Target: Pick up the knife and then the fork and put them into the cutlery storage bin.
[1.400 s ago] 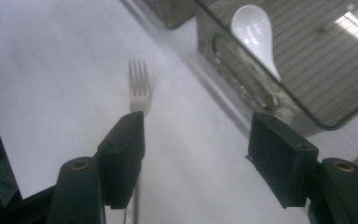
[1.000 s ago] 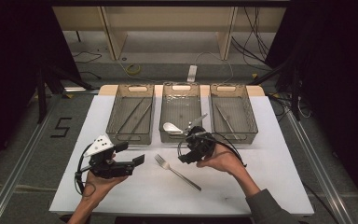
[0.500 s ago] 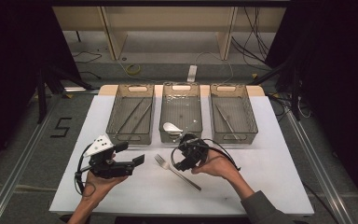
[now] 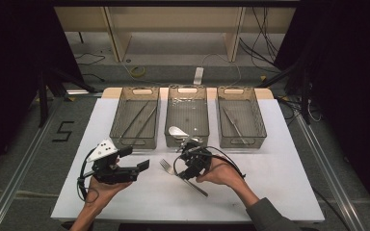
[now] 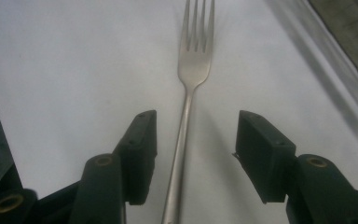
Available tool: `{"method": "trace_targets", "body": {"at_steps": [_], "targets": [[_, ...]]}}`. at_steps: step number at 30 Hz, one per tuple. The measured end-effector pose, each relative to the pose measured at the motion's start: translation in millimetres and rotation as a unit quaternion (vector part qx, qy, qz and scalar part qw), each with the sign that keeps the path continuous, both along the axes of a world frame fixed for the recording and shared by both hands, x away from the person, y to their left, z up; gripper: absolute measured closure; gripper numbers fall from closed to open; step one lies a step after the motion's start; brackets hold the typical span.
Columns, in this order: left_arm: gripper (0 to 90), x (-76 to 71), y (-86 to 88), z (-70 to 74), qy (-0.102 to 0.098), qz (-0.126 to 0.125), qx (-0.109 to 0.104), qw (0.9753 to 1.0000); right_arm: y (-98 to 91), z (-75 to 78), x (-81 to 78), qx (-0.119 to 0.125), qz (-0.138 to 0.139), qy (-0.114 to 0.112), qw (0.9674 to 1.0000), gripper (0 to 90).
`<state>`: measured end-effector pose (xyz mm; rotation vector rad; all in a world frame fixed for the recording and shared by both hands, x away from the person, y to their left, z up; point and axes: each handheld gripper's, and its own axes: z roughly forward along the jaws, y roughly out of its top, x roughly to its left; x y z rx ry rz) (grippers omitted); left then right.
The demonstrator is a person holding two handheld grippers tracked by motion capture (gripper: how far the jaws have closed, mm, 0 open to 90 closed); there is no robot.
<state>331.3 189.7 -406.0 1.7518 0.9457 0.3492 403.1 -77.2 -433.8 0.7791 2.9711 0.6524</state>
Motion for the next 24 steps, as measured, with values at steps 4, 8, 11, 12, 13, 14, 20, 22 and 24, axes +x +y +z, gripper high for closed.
{"method": "trace_targets", "body": {"at_steps": [4, 8, 11, 12, 13, 14, 20, 22, 24], "targets": [[15.4, -0.1, -0.1, -0.1, 0.0, 0.0, 0.0, 1.0, 2.4, -5.3, -0.7, -0.004, 0.006, 0.003, 1.0, 54.3], [15.4, -0.1, -0.4, 0.0, 0.0, 0.0, 0.0, 1.0, 5.1, -11.2, -1.4, -0.012, 0.008, 0.008, 0.9999, 58.2], [15.4, -0.1, -0.5, -0.1, 0.0, -0.001, 0.001, 1.0, 7.2, -15.4, -2.0, -0.019, 0.016, 0.009, 0.9996, 61.1], [15.4, -0.1, -0.4, 0.0, 0.0, 0.0, 0.0, 1.0, 7.5, -16.7, -1.5, -0.022, 0.021, 0.007, 0.9995, 62.1], [15.4, 0.0, -0.3, 0.0, 0.0, 0.0, 0.0, 1.0, 8.3, -17.6, -1.8, -0.022, 0.019, 0.008, 0.9995, 63.0], [15.4, 0.0, -0.3, -0.1, 0.0, 0.0, 0.001, 1.0, 8.9, -18.4, -2.0, -0.024, 0.017, 0.01, 0.9995, 64.1], [15.4, -0.1, -0.5, -0.2, 0.0, -0.001, 0.001, 1.0, 9.4, -22.0, -0.6, -0.034, 0.021, 0.008, 0.9992, 68.6], [15.4, 0.2, -0.4, -0.3, 0.0, -0.001, 0.002, 1.0, 9.9, -22.8, -0.5, -0.039, 0.024, 0.01, 0.9989, 69.7], [15.4, 0.2, -0.6, -0.3, 0.0, -0.002, 0.001, 1.0, 10.5, -23.6, -0.5, -0.042, 0.027, 0.009, 0.9987, 70.9]]}}
